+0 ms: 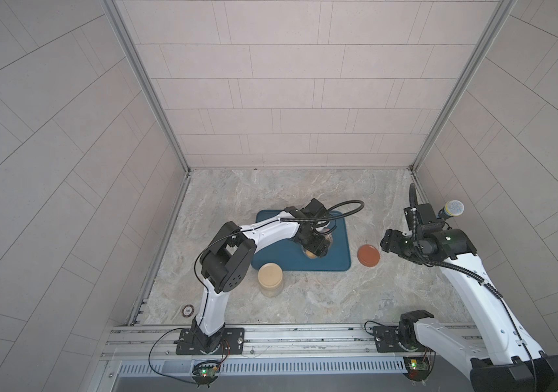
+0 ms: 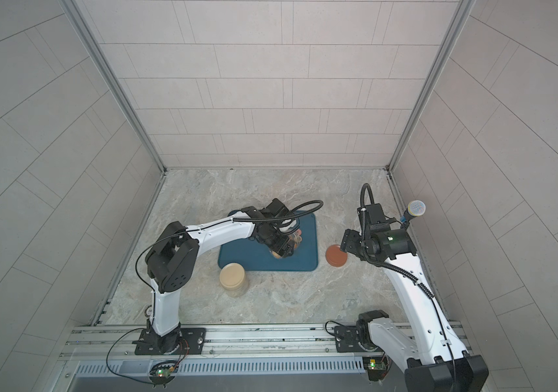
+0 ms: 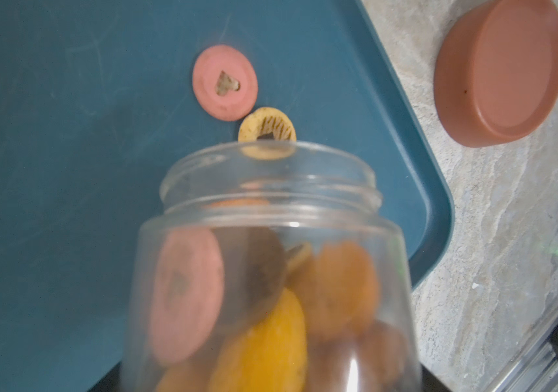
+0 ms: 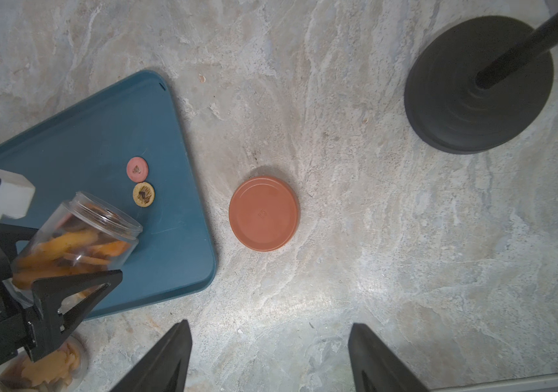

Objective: Pour the cookies out of the jar
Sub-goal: Pour the cookies in the jar onto the tray.

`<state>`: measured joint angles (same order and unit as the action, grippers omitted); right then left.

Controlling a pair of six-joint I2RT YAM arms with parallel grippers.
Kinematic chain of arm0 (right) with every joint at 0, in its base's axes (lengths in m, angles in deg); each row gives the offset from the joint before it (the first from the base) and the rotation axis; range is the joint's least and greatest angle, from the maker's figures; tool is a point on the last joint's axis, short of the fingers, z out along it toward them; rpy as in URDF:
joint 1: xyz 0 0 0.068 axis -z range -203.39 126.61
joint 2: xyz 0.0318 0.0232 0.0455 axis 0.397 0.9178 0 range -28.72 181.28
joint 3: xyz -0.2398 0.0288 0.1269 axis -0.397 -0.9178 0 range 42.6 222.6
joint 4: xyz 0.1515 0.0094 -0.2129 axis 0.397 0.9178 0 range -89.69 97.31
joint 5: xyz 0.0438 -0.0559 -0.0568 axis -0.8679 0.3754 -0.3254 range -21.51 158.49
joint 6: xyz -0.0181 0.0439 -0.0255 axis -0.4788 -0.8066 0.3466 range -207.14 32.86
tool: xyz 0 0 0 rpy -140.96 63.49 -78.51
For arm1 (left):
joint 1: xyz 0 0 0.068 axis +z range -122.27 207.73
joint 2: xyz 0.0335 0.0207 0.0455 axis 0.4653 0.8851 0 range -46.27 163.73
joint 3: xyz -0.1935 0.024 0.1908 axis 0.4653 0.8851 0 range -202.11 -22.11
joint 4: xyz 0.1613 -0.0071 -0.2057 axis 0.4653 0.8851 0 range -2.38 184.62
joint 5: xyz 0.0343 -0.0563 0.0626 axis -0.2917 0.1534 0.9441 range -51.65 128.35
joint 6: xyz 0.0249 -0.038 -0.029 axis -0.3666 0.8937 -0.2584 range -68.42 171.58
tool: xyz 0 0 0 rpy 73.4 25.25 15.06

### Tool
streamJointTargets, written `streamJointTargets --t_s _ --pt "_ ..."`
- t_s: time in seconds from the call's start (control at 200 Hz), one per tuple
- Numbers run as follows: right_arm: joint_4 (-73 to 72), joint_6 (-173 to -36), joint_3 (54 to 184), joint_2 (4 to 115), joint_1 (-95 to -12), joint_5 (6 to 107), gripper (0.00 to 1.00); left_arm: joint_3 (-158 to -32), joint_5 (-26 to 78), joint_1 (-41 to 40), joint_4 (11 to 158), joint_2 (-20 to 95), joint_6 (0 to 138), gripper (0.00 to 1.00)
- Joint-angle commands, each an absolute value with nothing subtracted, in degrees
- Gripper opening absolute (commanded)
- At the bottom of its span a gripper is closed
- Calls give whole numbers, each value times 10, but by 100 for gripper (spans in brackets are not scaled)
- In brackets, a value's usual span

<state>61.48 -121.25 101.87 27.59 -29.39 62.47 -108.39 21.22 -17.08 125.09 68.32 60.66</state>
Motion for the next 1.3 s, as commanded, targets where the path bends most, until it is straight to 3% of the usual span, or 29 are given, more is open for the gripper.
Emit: streamJointTargets --t_s 0.0,0.37,0.55,0.721,0.921,1.146,1.296 --pt "635 -1217 1027 276 -290 632 77 -1136 216 -175 1315 693 634 0" --pt "646 -1220 1041 281 -285 629 77 -1223 208 -191 1400 744 699 0" --pt "655 -1216 1047 275 -282 634 77 -1206 136 -188 1388 739 803 0" --pt "654 -1218 1044 274 -281 632 77 -1113 42 -153 1223 708 967 0" --pt "661 -1213 1047 267 -280 639 77 -1100 75 -143 1225 690 1000 0" --pt "659 -1216 1046 264 -279 636 77 -1047 40 -137 1147 685 1089 0" --pt "659 -1216 1053 265 -279 635 77 -947 -18 -130 929 674 1251 0"
